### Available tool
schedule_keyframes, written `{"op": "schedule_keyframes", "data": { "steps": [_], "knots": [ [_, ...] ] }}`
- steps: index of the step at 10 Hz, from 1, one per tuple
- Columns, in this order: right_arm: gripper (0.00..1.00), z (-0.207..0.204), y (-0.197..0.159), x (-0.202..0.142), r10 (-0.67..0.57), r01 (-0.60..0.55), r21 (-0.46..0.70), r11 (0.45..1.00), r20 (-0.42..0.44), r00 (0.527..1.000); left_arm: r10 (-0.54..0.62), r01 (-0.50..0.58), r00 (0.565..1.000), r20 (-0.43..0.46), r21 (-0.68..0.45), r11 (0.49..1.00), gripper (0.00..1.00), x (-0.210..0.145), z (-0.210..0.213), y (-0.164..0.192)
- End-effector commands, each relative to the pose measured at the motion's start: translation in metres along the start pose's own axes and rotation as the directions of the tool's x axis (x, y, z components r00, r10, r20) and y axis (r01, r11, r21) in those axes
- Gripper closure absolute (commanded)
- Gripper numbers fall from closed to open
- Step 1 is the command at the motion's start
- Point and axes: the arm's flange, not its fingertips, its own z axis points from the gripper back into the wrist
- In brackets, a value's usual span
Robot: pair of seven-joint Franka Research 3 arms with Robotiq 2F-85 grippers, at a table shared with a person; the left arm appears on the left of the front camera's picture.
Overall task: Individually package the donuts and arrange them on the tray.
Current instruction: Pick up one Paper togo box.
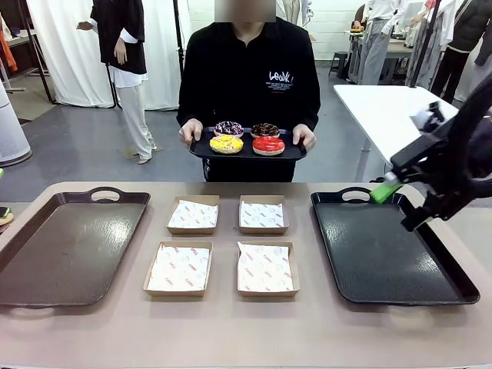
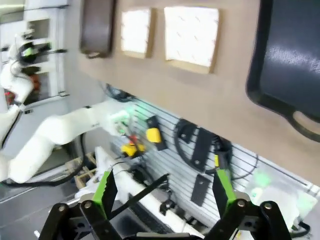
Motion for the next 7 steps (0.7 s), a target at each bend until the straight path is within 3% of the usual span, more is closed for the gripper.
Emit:
{"op": "schedule_keyframes", "data": {
  "steps": [1, 3, 5, 7],
  "knots": [
    [0.0, -0.022, -0.002, 0.021, -0.057, 0.054, -0.131, 0.99, -0.016, 0.998, 0.001, -0.001, 1.0, 0.018, -0.004, 1.0, 0.0, 0.001, 0.0, -0.001],
    [0.0, -0.059, 0.007, 0.053, -0.054, 0.075, -0.255, 0.964, 0.09, 0.995, 0.001, -0.001, 1.0, 0.018, -0.004, 1.0, 0.0, 0.001, 0.0, -0.001],
    [0.0, -0.084, 0.017, 0.08, -0.026, 0.086, -0.292, 0.953, 0.205, 0.978, 0.001, -0.001, 1.0, 0.018, -0.004, 1.0, 0.0, 0.001, 0.0, -0.001],
    [0.0, -0.105, 0.024, 0.096, -0.012, 0.088, -0.331, 0.939, 0.223, 0.975, 0.001, -0.001, 1.0, 0.018, -0.004, 1.0, 0.0, 0.001, 0.0, -0.001]
  ]
}}
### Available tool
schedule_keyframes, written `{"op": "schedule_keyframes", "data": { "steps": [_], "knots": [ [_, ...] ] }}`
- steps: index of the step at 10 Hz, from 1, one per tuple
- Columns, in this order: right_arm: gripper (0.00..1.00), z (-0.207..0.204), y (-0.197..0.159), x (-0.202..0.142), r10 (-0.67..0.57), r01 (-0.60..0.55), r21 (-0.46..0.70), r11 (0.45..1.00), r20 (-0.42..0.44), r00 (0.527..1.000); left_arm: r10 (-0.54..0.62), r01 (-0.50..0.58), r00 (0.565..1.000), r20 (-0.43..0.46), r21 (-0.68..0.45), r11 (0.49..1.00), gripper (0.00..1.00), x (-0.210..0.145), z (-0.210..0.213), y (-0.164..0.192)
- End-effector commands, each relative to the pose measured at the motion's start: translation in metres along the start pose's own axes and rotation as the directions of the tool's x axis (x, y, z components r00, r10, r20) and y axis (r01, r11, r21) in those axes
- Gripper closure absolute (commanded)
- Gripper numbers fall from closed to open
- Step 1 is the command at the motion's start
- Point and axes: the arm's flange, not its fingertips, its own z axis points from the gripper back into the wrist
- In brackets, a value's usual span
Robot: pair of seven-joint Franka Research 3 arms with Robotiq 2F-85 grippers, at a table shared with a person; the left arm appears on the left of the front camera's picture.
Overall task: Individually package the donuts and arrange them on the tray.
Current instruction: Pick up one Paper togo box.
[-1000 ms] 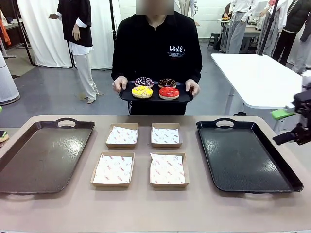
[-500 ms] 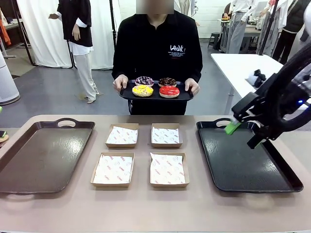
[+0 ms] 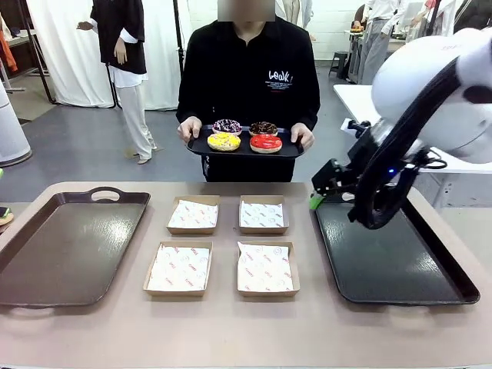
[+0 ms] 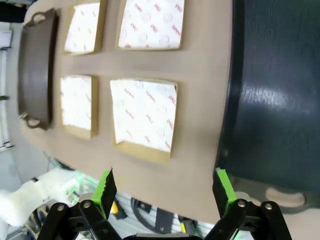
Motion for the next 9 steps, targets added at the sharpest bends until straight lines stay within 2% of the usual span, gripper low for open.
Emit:
{"op": "schedule_keyframes", "data": {
  "steps": [1, 2, 3, 4, 9],
  "knots": [
    [0.0, -0.014, 0.003, 0.003, -0.032, 0.032, -0.065, 0.997, 0.004, 0.999, 0.001, -0.001, 1.0, 0.018, -0.005, 1.0, 0.0, 0.001, 0.0, -0.001],
    [0.0, -0.011, 0.0, -0.003, -0.026, 0.025, -0.043, 0.999, -0.009, 1.0, 0.001, -0.001, 1.0, 0.018, -0.005, 1.0, 0.0, 0.001, 0.0, -0.001],
    [0.0, 0.005, -0.007, -0.015, 0.053, -0.05, 0.061, 0.997, -0.057, 0.997, 0.001, -0.001, 1.0, 0.018, -0.005, 1.0, 0.0, 0.001, 0.0, -0.001],
    [0.0, -0.015, 0.003, 0.003, -0.005, 0.005, -0.032, 0.999, 0.0, 1.0, 0.001, -0.001, 1.0, 0.018, -0.005, 1.0, 0.0, 0.001, 0.0, -0.001],
    [0.0, -0.015, 0.003, 0.003, -0.005, 0.005, -0.032, 0.999, 0.0, 1.0, 0.001, -0.001, 1.0, 0.018, -0.005, 1.0, 0.0, 0.001, 0.0, -0.001]
  ]
}}
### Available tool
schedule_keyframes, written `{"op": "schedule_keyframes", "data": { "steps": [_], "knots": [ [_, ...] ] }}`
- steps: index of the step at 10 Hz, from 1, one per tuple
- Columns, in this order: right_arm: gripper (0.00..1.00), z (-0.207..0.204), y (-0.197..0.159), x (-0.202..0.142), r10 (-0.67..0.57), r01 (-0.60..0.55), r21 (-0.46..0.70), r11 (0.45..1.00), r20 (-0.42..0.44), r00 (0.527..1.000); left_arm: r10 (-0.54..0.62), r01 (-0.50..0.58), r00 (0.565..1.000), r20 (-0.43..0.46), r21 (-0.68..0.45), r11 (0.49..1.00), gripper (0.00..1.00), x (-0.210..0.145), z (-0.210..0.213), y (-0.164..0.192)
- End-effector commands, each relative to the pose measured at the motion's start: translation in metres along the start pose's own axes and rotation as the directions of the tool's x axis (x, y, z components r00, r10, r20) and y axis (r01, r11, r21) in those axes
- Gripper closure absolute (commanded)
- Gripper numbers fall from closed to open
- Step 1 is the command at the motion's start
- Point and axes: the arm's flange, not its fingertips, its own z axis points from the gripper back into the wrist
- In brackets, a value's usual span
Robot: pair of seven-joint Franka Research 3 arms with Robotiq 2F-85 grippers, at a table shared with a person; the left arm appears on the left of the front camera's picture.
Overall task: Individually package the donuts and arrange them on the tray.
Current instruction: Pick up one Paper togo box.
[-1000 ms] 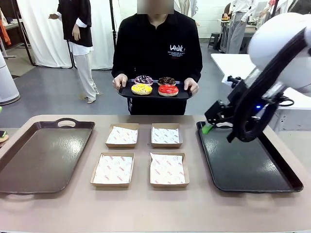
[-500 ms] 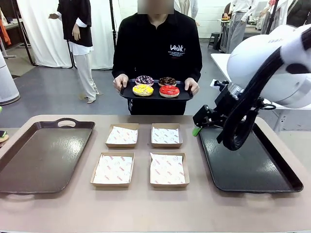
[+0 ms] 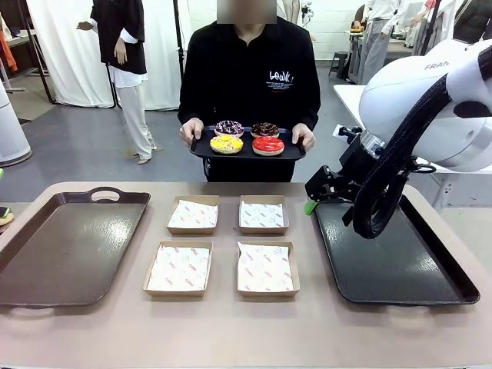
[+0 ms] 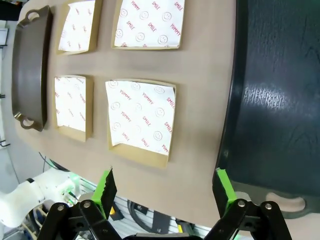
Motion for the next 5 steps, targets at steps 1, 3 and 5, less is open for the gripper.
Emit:
{"op": "schedule_keyframes", "data": {
  "steps": [1, 3, 5],
  "knots": [
    [0.0, -0.004, 0.002, 0.002, -0.018, 0.018, -0.021, 1.0, 0.013, 1.0, 0.001, -0.001, 1.0, 0.018, -0.005, 1.0, 0.0, 0.001, 0.0, -0.001],
    [0.0, 0.0, 0.0, 0.0, 0.0, 0.0, 0.0, 1.0, 0.0, 1.0, 0.001, -0.001, 1.0, 0.018, -0.005, 1.0, 0.0, 0.001, 0.0, -0.001],
    [0.0, -0.014, 0.008, 0.004, -0.042, 0.041, -0.069, 0.997, -0.018, 0.999, 0.001, -0.001, 1.0, 0.018, -0.005, 1.0, 0.0, 0.001, 0.0, -0.001]
  ]
}}
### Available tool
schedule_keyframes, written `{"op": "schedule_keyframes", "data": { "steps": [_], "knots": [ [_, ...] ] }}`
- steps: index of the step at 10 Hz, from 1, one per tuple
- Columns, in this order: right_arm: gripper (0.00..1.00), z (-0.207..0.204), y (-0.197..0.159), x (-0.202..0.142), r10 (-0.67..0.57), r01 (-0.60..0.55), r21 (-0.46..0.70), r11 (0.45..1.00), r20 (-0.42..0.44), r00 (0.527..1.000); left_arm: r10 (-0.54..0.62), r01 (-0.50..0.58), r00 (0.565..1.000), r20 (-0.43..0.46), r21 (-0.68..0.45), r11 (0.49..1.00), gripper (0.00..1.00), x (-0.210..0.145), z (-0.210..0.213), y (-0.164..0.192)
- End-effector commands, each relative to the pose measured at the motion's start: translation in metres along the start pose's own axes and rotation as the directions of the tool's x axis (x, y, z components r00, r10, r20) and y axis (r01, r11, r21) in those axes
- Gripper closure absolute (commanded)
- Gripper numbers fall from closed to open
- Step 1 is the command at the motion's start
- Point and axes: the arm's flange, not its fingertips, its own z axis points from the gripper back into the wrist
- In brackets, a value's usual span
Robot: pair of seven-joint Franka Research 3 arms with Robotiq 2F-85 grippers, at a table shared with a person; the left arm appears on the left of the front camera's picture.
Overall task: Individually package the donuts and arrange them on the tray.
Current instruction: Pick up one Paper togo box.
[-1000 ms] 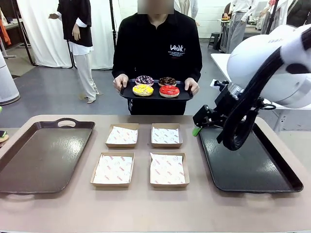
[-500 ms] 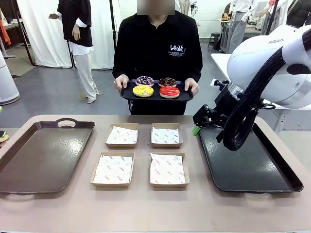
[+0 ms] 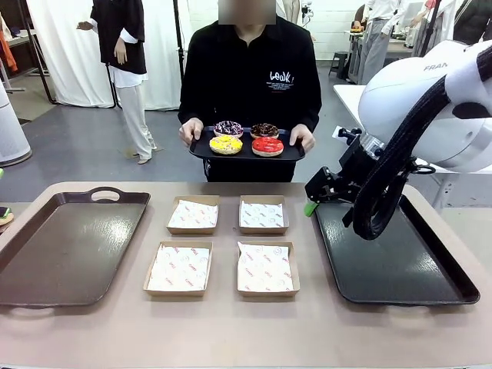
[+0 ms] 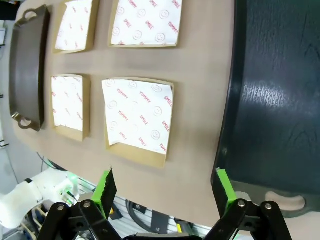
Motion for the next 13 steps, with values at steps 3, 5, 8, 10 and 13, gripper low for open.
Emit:
{"op": "schedule_keyframes", "data": {
  "steps": [3, 5, 8, 10, 13],
  "knots": [
    [0.0, -0.033, 0.039, 0.003, -0.139, 0.137, -0.213, 0.967, 0.003, 0.99, 0.001, -0.001, 1.0, 0.018, -0.005, 1.0, 0.0, 0.001, 0.0, -0.001],
    [0.0, -0.055, 0.055, 0.006, -0.172, 0.166, -0.316, 0.934, 0.011, 0.985, 0.001, -0.001, 1.0, 0.018, -0.005, 1.0, 0.0, 0.001, 0.0, -0.001],
    [0.0, -0.092, 0.065, 0.012, -0.19, 0.174, -0.393, 0.903, -0.003, 0.982, 0.001, -0.001, 1.0, 0.018, -0.005, 1.0, 0.0, 0.001, 0.0, -0.001],
    [0.0, -0.115, 0.06, 0.014, -0.152, 0.126, -0.38, 0.916, -0.037, 0.988, 0.001, -0.001, 1.0, 0.018, -0.005, 1.0, 0.0, 0.001, 0.0, -0.001],
    [0.0, -0.138, 0.052, 0.007, -0.092, 0.056, -0.363, 0.93, -0.083, 0.992, 0.001, -0.001, 1.0, 0.018, -0.005, 1.0, 0.0, 0.001, 0.0, -0.001]
  ]
}}
